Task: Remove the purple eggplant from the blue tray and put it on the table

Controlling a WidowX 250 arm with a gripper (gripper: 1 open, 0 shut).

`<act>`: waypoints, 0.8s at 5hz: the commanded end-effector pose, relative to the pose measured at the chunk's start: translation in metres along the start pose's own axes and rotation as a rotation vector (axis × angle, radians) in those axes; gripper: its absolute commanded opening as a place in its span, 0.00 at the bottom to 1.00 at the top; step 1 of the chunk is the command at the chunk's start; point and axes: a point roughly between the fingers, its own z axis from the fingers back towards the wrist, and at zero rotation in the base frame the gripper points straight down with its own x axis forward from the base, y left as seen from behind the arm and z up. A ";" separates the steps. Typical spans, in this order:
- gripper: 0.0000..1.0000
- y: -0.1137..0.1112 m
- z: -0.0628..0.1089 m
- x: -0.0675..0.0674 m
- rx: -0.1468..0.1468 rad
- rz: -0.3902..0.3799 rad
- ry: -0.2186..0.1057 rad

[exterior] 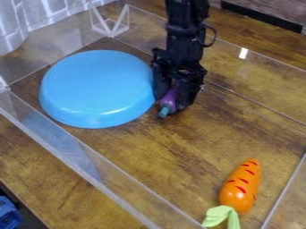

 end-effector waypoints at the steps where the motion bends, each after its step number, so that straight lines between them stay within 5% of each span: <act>1: 0.00 -0.008 0.019 0.012 0.019 -0.031 -0.043; 4: 0.00 -0.018 0.023 0.014 0.011 -0.054 -0.021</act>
